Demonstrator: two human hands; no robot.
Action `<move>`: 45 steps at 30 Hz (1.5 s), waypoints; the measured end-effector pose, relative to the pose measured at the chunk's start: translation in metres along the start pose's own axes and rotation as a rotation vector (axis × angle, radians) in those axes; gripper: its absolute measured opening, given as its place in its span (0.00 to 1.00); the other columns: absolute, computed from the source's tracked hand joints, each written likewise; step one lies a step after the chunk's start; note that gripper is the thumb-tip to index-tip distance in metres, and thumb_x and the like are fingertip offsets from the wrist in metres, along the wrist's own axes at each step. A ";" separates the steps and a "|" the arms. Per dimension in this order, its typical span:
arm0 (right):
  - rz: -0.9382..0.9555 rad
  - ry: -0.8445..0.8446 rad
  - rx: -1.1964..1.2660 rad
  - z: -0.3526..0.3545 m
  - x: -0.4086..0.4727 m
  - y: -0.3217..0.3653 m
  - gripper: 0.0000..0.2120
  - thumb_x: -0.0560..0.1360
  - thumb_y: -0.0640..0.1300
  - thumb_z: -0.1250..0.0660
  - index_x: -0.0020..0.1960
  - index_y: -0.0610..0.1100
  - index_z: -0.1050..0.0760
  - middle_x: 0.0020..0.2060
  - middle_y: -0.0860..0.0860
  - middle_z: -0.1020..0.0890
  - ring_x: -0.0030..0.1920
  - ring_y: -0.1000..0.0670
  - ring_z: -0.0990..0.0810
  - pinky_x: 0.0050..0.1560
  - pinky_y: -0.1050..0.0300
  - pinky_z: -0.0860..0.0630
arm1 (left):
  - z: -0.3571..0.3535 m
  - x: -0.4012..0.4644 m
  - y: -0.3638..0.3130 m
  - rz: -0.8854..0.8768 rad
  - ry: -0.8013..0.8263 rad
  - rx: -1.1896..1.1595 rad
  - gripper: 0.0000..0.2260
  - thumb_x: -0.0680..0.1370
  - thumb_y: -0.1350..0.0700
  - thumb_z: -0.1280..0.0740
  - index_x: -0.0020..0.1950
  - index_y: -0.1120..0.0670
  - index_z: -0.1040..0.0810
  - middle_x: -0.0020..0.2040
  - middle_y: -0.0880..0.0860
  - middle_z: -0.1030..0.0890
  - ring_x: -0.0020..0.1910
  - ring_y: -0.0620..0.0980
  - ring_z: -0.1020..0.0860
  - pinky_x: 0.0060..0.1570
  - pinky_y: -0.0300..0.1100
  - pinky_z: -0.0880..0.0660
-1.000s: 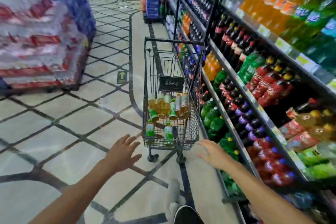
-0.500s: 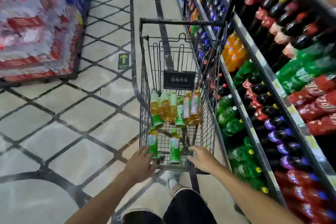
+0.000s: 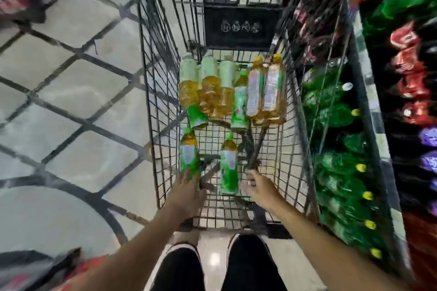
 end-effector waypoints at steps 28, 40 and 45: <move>-0.109 -0.308 0.180 -0.035 0.095 -0.036 0.35 0.72 0.51 0.24 0.73 0.49 0.36 0.56 0.55 0.28 0.57 0.50 0.23 0.53 0.50 0.22 | -0.041 0.099 0.010 0.266 -0.454 -0.852 0.29 0.78 0.58 0.27 0.76 0.55 0.36 0.67 0.53 0.31 0.66 0.52 0.27 0.66 0.53 0.25; -0.187 -0.367 0.197 -0.024 0.115 -0.061 0.25 0.69 0.50 0.21 0.59 0.46 0.30 0.53 0.48 0.23 0.49 0.46 0.19 0.44 0.50 0.19 | -0.040 0.166 -0.036 0.596 -0.265 -1.566 0.22 0.72 0.53 0.20 0.60 0.56 0.26 0.55 0.54 0.17 0.53 0.52 0.17 0.61 0.50 0.21; -0.187 -0.377 0.227 -0.025 0.115 -0.064 0.27 0.68 0.51 0.21 0.61 0.47 0.30 0.53 0.48 0.20 0.50 0.46 0.18 0.49 0.45 0.18 | -0.040 0.187 -0.051 0.753 -0.295 -1.789 0.37 0.62 0.50 0.16 0.65 0.57 0.28 0.56 0.57 0.17 0.53 0.59 0.16 0.60 0.60 0.21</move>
Point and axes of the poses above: each hand's wrist, its own x-axis towards the middle knuckle, its own z-axis out of the back of the hand, y = z × x, the point moved 4 cm from there along x, towards the middle knuckle
